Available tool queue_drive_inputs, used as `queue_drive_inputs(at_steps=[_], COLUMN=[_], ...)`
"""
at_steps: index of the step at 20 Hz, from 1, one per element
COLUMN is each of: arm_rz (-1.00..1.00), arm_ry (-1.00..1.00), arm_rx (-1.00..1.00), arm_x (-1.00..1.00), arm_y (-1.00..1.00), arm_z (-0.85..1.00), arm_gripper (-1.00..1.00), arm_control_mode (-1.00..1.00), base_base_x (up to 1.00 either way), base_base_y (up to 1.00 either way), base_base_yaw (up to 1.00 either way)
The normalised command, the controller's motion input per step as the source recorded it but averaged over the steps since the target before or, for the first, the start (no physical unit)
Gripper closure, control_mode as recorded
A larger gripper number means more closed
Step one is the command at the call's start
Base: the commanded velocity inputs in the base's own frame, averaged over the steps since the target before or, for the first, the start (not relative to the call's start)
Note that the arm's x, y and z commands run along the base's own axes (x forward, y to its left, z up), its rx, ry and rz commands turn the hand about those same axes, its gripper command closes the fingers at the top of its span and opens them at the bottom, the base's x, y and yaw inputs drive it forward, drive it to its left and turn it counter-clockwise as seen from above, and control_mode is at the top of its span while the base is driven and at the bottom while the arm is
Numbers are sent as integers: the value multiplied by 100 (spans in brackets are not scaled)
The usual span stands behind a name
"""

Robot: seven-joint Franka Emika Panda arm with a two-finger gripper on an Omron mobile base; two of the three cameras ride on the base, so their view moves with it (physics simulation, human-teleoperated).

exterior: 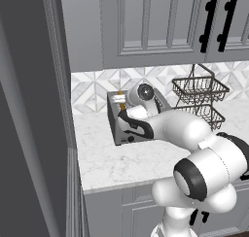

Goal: Start the toaster. Once the lever pops up, take the bread to the plate on the dining counter.

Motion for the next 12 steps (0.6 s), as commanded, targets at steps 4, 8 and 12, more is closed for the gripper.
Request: queue_drive_inputs(at_steps=[4, 8, 12], arm_rz=[0, 0, 0], arm_ry=[0, 0, 0], arm_rx=[0, 0, 0], arm_x=[0, 0, 0], arm_y=[0, 0, 0], arm_z=[0, 0, 0], arm_gripper=[-100, -100, -100], arm_control_mode=[-100, -100, -100], base_base_x=[0, 0, 0], base_base_y=[0, 0, 0], base_base_yaw=[0, 0, 0])
